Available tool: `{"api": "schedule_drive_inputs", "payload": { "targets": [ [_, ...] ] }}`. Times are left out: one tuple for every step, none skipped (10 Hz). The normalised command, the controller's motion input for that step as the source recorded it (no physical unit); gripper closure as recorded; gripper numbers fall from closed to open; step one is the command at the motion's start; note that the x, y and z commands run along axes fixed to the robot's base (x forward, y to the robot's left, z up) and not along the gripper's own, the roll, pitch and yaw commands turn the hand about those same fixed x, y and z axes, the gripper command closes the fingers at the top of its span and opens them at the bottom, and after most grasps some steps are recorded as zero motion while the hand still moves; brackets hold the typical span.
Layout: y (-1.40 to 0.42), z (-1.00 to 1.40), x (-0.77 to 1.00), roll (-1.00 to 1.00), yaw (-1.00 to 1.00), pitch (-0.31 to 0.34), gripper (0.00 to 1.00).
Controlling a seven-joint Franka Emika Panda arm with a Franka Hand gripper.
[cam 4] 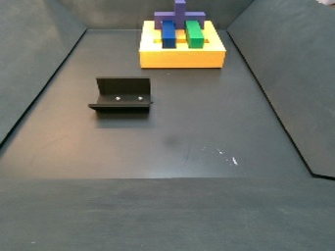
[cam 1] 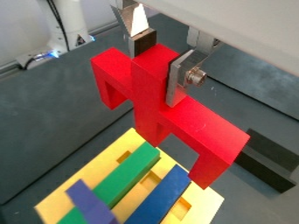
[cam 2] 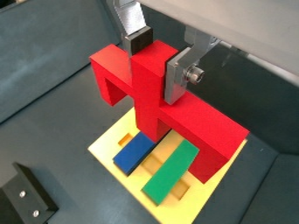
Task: Pick up the red object. Move up. Place the red object on the fixture. Regrasp the red object. Move to above the board. Insert the red object.
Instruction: Insert the red object.
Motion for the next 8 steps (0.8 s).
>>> {"api": "schedule_drive_inputs", "payload": {
  "targets": [
    [0.06,-0.7,0.0,-0.15,0.0,-0.187,1.0],
    [0.0,-0.75,0.0,-0.09,0.0,-0.21,1.0],
    [-0.02,-0.85,-0.01,-0.02,0.0,-0.211,1.0],
    [0.0,-0.83,0.0,0.08,0.0,-0.196,1.0],
    [-0.01,-0.79,0.0,0.14,0.0,-0.169,1.0],
    [-0.07,-0.65,-0.05,0.13,0.0,-0.15,1.0],
    [-0.13,-0.62,0.0,0.07,0.0,-0.234,1.0],
    [-0.14,-0.49,-0.07,0.07,0.0,-0.26,1.0]
  ]
}}
